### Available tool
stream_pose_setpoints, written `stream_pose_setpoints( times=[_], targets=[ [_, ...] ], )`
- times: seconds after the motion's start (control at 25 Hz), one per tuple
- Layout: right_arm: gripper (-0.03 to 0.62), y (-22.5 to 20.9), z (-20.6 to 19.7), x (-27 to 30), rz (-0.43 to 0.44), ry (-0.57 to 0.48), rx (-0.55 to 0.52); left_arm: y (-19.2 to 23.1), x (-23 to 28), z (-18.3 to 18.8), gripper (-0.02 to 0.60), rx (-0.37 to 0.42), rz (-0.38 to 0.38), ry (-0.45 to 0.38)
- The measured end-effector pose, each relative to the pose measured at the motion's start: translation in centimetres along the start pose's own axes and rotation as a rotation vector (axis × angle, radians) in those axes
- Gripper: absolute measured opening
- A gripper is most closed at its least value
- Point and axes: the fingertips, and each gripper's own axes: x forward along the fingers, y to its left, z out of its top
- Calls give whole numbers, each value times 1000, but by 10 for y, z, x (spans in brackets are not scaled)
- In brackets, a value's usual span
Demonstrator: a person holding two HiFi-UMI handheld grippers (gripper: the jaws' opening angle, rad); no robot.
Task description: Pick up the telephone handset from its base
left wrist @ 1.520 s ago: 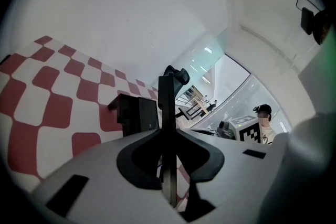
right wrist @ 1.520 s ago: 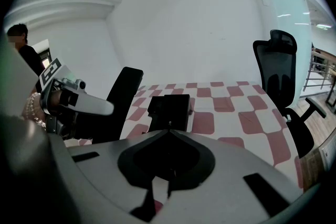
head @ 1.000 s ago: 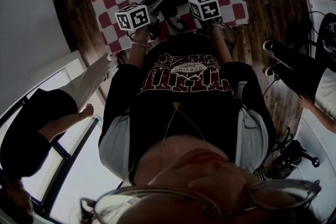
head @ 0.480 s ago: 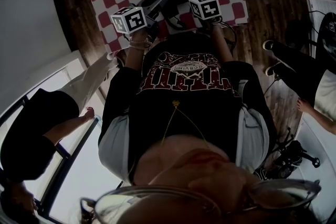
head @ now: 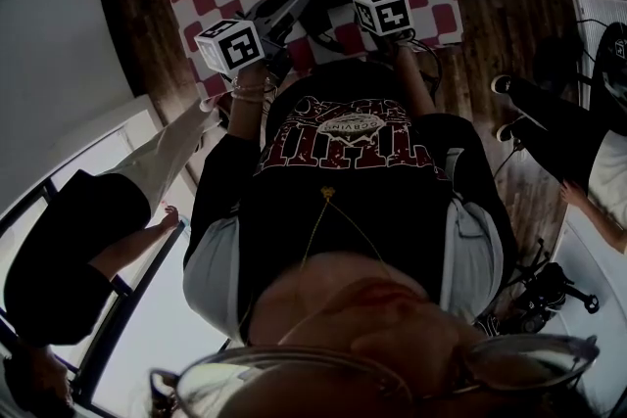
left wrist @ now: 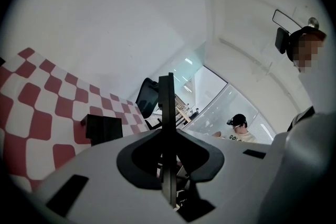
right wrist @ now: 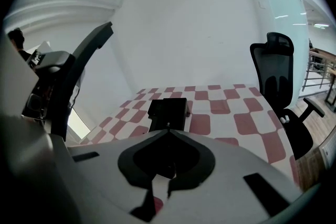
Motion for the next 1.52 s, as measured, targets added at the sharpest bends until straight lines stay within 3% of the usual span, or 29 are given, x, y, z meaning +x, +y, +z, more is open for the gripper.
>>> stream_pose_setpoints(
  times=[0.64, 1.52],
  targets=[
    [17, -2, 3, -8, 1, -31, 6, -32, -18, 19, 81, -16, -65, -77],
    [16, 4, 7, -8, 17, -19, 5, -47, -21, 22, 81, -17, -106, -99]
  ],
)
